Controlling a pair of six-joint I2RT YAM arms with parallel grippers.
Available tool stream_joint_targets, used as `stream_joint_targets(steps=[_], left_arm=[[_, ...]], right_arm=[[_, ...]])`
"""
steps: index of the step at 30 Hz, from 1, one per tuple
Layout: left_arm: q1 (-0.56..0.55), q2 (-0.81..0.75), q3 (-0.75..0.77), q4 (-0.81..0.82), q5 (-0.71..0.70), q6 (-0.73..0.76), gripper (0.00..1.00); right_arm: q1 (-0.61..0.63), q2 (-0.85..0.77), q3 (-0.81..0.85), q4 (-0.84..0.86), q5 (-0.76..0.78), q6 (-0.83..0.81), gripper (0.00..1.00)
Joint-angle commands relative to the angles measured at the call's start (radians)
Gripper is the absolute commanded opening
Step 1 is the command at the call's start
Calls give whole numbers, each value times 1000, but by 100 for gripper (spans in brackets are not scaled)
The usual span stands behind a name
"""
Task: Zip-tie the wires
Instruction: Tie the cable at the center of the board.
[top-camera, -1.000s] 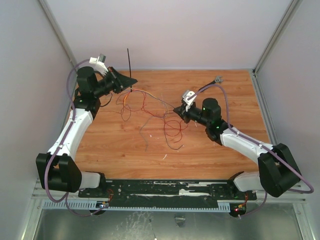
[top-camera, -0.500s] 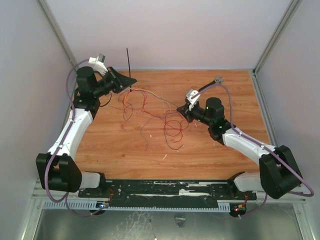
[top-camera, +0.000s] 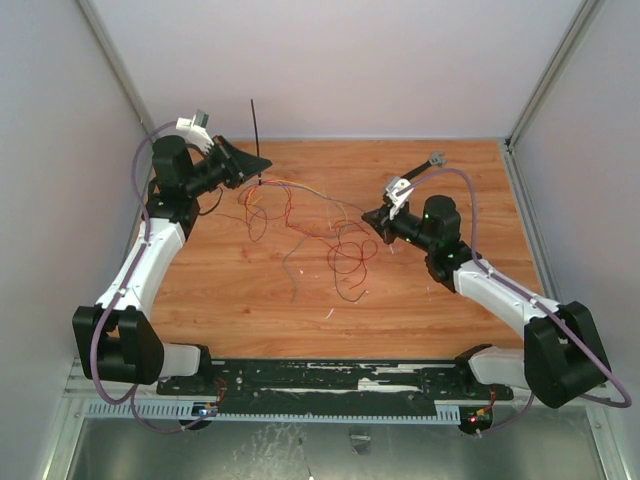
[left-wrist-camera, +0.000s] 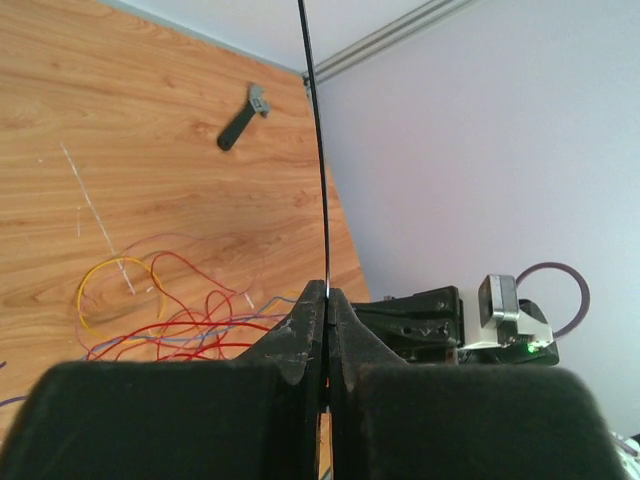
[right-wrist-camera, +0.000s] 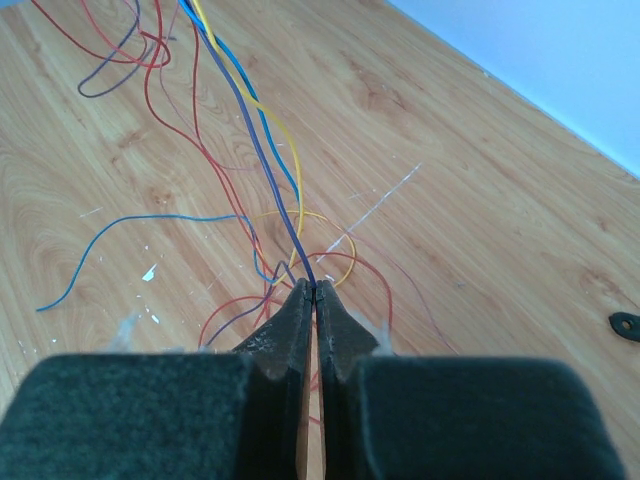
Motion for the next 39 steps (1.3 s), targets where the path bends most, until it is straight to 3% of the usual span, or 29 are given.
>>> stream_joint_targets(steps=[1,20,28,34,39], left_arm=[[10,-14,-7,42,17,-4,0],[16,-18,-44,77,28,-31,0],[13,-23,-147,202,22,-142,0],[-8,-43,-226,196,-50,-196,0],[-29,-69,-337,208,-121,-261,0]], right_arm=[[-31,-36,-19,13,-20,18,0],[-79,-25,-5,23,-124,67,0],[-54,-8,6,69,-149,103,40],[20,-40,-24,163,-50,19,42],[180,-12,-62,267,89,-189,42]])
